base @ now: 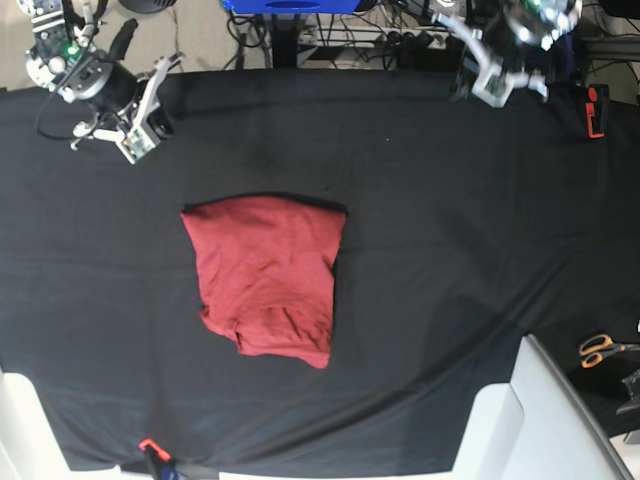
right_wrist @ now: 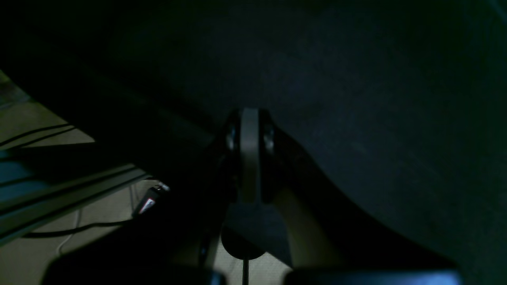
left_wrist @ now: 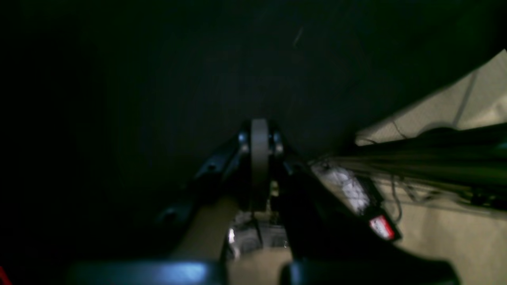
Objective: Fold the T-shirt properly
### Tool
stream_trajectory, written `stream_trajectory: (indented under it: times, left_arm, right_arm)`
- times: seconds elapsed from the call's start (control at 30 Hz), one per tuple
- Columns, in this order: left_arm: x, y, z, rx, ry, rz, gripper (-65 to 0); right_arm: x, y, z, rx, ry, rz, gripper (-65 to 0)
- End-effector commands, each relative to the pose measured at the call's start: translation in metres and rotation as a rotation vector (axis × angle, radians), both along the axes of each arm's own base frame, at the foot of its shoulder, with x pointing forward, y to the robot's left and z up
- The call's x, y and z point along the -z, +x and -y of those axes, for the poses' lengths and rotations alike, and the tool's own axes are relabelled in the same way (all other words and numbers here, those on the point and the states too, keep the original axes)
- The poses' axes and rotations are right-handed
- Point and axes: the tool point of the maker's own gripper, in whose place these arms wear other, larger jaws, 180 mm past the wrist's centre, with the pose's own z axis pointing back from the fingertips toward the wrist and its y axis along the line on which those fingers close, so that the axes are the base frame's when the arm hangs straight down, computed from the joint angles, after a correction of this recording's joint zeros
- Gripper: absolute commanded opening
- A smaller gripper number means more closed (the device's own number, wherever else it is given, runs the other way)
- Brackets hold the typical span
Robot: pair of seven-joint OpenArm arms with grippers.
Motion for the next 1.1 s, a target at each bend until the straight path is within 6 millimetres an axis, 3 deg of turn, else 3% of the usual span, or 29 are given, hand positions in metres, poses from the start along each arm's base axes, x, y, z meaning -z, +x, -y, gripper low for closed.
stream_trajectory:
  times: [0.0, 0.17, 0.33, 0.43, 0.53, 0.67, 0.8, 0.83, 0.9, 0.97, 1.03, 1.07]
  left_arm:
    - [-0.002, -0.011, -0.005, -0.012, -0.025, 0.012, -65.0]
    - [0.008, -0.069, -0.012, -0.067, -0.097, -0.017, -65.0]
    - [0.01, -0.118, -0.008, -0.132, -0.157, -0.052, -65.0]
    - [0.024, -0.15, -0.008, -0.193, -0.163, -0.12, -65.0]
    - [0.05, -0.179, -0.005, -0.277, -0.168, -0.209, -65.0]
    - [0.088, -0.202, 0.015, -0.294, -0.2, -0.333, -65.0]
    - [0.14, -0.222, 0.034, -0.26, -0.202, -0.531, -65.0]
    - [0.153, -0.228, 0.039, -0.257, -0.191, -0.601, -65.0]
    - [0.169, -0.225, 0.044, -0.263, -0.168, -0.698, -65.0]
    - [0.179, -0.17, 0.062, -0.229, -0.198, -0.624, -65.0]
    - [0.183, -0.139, 0.066, -0.215, -0.199, -0.596, -65.0]
    - [0.186, -0.134, 0.065, -0.206, -0.186, -0.618, -65.0]
  right_arm:
    - [-0.007, 0.003, 0.016, 0.047, 0.006, 0.043, -63.8]
    - [-0.004, -0.022, 0.06, 0.159, -0.018, 0.047, -63.8]
    - [0.004, -0.075, 0.098, 0.232, -0.096, -0.056, -63.8]
    - [0.018, -0.113, 0.102, 0.241, -0.104, -0.153, -63.8]
    - [0.055, -0.156, 0.088, 0.231, -0.075, -0.304, -63.8]
    - [0.114, -0.196, 0.068, 0.21, -0.043, -0.511, -63.8]
    - [0.175, -0.246, 0.064, 0.206, -0.075, -0.804, -63.3]
    - [0.185, -0.253, 0.051, 0.197, -0.069, -0.867, -63.0]
    - [0.195, -0.255, 0.033, 0.195, -0.052, -0.915, -63.0]
    - [0.201, -0.238, 0.021, 0.225, -0.052, -0.864, -63.0]
    - [0.209, -0.224, 0.017, 0.259, -0.126, -0.795, -63.2]
    - [0.212, -0.216, 0.021, 0.273, -0.177, -0.757, -63.0]
